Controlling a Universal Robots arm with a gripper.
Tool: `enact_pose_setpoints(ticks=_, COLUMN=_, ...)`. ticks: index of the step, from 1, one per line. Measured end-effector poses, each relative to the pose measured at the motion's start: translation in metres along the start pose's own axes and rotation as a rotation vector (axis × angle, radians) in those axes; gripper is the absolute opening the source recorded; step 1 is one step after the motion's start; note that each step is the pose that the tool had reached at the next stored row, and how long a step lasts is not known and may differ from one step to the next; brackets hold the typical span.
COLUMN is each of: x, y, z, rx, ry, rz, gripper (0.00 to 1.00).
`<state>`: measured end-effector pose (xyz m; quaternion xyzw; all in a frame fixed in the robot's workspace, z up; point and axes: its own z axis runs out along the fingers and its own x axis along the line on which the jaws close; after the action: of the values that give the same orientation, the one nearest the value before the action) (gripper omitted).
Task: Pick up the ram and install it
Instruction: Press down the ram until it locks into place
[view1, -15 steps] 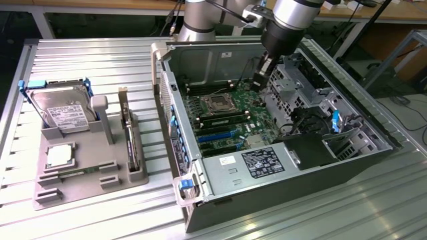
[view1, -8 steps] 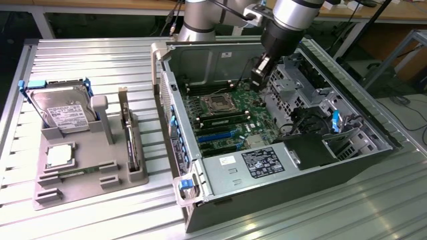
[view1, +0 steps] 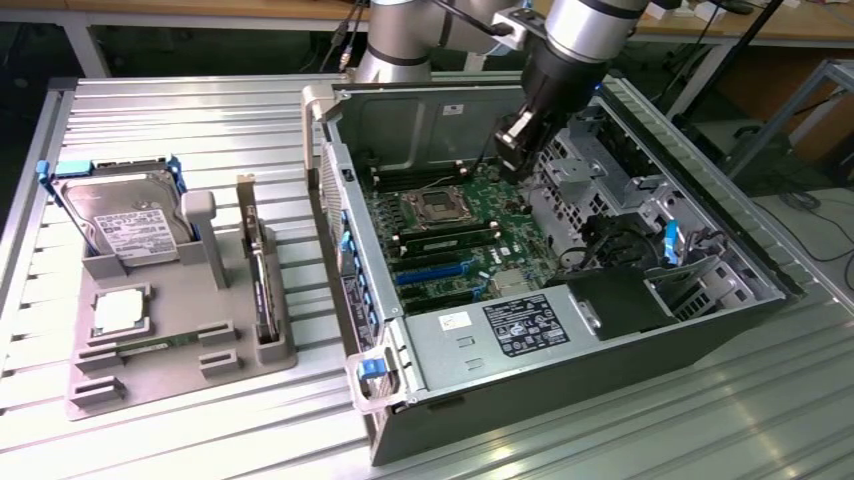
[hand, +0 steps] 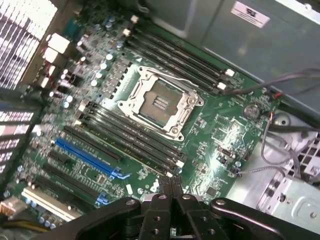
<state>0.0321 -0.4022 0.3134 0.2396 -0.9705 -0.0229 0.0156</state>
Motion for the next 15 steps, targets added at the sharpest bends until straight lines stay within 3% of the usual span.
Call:
enact_pose_setpoints(ticks=4, x=0.0, y=-0.0001, z=0.0008, rx=-0.0015, ry=-0.0041, rz=0.078, gripper=0.1)
enact_pose_setpoints(ticks=6, x=0.0, y=-0.0001, z=0.0015, rx=-0.0029, ry=-0.0079, rz=0.153, gripper=0.1)
enact_pose_setpoints(ticks=10, x=0.0, y=-0.0001, z=0.0023, rx=-0.0043, ry=-0.0116, rz=0.225, gripper=0.1)
enact_pose_setpoints(ticks=15, x=-0.0001, y=-0.0002, z=0.0039, rx=-0.007, ry=-0.019, rz=0.368, gripper=0.1)
